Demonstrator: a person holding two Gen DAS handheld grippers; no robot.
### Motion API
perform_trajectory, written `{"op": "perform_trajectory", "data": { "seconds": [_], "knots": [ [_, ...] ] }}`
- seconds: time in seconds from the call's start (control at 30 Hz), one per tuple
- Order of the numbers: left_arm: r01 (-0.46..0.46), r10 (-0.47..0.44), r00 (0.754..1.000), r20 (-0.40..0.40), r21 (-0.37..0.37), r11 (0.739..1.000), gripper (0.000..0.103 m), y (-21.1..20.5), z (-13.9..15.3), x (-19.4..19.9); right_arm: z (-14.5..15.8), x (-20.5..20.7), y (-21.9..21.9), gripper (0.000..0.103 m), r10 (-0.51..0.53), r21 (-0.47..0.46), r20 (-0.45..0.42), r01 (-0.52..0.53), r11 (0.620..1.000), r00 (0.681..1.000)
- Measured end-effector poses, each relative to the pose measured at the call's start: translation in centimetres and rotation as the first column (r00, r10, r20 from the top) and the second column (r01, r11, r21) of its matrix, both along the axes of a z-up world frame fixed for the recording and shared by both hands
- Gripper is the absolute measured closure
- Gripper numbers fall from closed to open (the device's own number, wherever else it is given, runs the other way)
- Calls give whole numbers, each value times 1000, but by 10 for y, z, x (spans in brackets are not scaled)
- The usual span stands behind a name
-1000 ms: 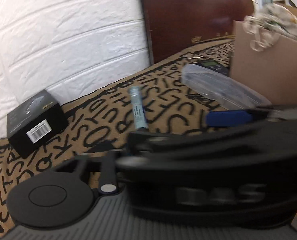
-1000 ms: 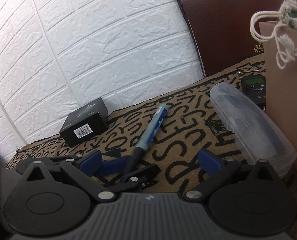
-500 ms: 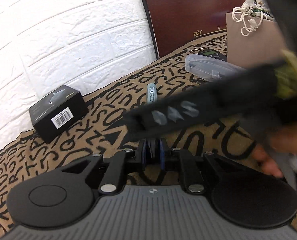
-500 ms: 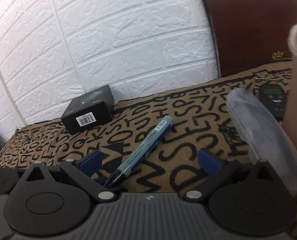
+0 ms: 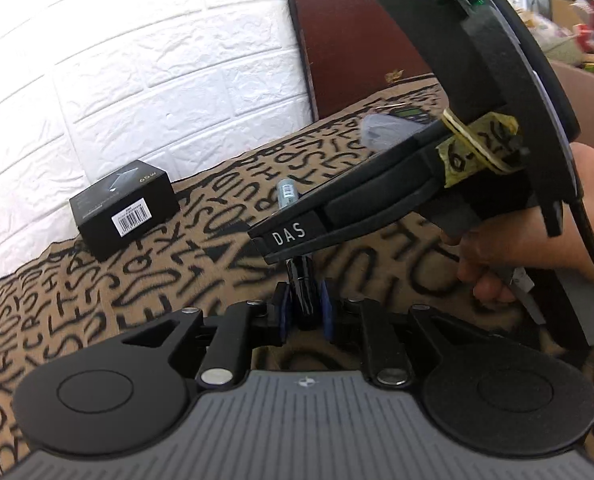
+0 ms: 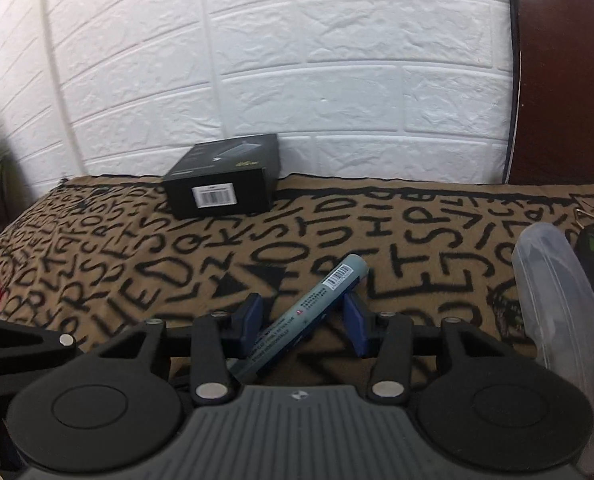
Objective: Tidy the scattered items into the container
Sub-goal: 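Lift the marker and carry it over the cardboard box with the right gripper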
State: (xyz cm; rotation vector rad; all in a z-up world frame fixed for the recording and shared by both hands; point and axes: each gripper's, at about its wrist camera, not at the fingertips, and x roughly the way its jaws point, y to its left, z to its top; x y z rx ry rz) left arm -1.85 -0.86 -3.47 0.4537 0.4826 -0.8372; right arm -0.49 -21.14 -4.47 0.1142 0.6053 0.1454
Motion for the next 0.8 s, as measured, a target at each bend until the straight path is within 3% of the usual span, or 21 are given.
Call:
{"op": "perform_trajectory", "data": {
  "seconds": [0.2, 0.47, 0.63, 0.8],
  "knots": [
    [1, 3, 999, 53, -70, 998, 84, 16, 15, -36, 16, -40, 7, 59, 20, 74, 50, -23, 997, 999],
    [45, -17, 982, 187, -147, 988, 84, 12, 76, -70, 89, -87, 2, 59, 6, 78, 203, -22, 997, 979],
    [143, -93, 961, 261, -180, 973, 83, -26, 117, -95, 130, -127, -30, 59, -68, 71, 291, 49, 996, 954],
    [262, -195, 934, 300, -203, 944, 83, -95, 147, -116, 154, -166, -86, 59, -177, 51, 339, 170, 984, 924]
  ]
}}
